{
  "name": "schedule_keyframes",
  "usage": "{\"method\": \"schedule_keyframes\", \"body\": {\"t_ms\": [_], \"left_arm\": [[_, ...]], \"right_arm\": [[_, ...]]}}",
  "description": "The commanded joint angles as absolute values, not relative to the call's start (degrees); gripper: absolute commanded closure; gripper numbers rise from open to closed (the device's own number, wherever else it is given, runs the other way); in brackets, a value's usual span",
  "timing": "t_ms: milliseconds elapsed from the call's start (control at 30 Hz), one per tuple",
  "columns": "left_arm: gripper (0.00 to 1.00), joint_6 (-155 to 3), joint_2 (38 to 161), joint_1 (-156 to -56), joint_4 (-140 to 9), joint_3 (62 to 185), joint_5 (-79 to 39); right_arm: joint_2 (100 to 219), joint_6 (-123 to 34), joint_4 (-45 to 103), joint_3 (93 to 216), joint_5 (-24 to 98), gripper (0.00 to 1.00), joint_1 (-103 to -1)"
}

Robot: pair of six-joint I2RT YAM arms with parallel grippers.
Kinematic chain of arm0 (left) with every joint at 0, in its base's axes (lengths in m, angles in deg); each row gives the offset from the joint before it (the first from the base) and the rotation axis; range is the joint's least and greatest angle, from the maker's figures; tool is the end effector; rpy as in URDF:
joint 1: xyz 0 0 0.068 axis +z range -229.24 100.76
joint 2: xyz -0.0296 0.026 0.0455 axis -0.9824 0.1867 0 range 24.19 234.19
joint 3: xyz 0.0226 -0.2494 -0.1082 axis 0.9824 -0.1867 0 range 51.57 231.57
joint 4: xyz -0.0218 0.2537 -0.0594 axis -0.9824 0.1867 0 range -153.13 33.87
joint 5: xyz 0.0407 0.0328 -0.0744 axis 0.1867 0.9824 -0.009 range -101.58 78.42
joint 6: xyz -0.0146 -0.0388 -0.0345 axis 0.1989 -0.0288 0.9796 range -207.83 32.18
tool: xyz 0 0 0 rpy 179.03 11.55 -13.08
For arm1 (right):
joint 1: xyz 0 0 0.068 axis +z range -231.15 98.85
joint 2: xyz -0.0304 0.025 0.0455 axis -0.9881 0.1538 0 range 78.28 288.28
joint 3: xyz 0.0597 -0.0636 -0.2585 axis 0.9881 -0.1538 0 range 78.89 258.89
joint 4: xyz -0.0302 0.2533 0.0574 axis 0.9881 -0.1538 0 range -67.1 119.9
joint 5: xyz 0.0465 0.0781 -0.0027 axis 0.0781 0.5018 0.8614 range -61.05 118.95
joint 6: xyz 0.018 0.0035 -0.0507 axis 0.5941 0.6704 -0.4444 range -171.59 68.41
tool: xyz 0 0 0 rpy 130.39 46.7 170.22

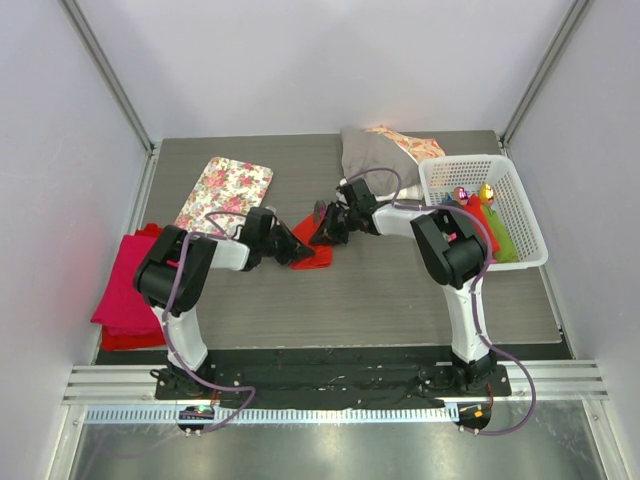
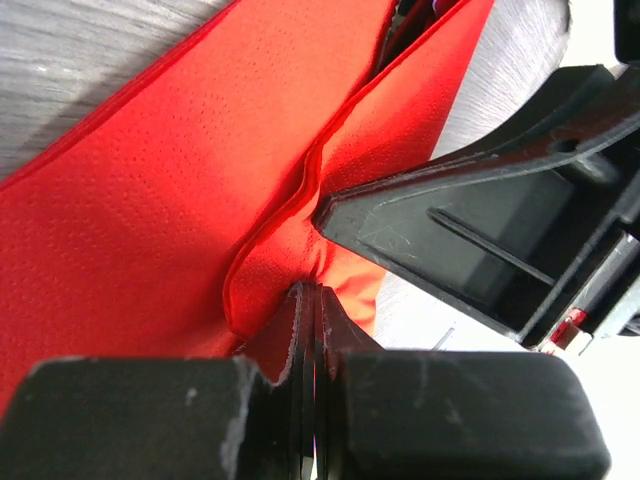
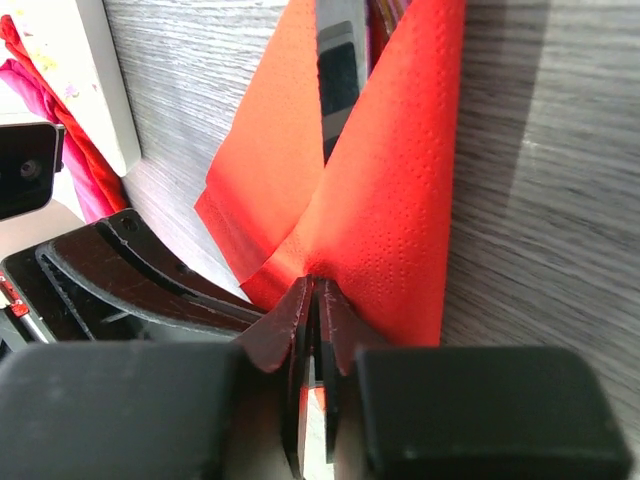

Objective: Place the utensils on the paper napkin and roll it up

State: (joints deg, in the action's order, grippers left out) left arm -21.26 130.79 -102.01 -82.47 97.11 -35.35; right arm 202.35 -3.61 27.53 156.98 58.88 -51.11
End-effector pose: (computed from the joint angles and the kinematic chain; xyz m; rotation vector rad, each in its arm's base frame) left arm 0.3135 -0.1471 0.1101 -0.7314 2.4673 -1.1906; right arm 0.3816 0.2411 0.1193 0.1468 2.6561 1.1833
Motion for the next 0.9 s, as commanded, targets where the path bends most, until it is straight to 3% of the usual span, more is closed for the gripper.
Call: {"method": "schedule_keyframes", "body": {"t_ms": [0,200,867], "left_arm": [[1.00,-24.63,132.38,-102.18,-72.98,97.97,-29.52],[1.00,-25.86,132.03,-102.18,-70.43,98.86,-28.37],[1.00,-25.77,129.14,-102.18,-74.29,97.19,-29.07]], "right_arm": [[197.20,-4.75,27.71,156.94,56.81,0.82,-51.10],[194.29,-7.38,23.59,158.70,55.05,0.81,-51.01],[202.38,-10.11,22.70,156.50,53.73,0.91,-51.01]]}}
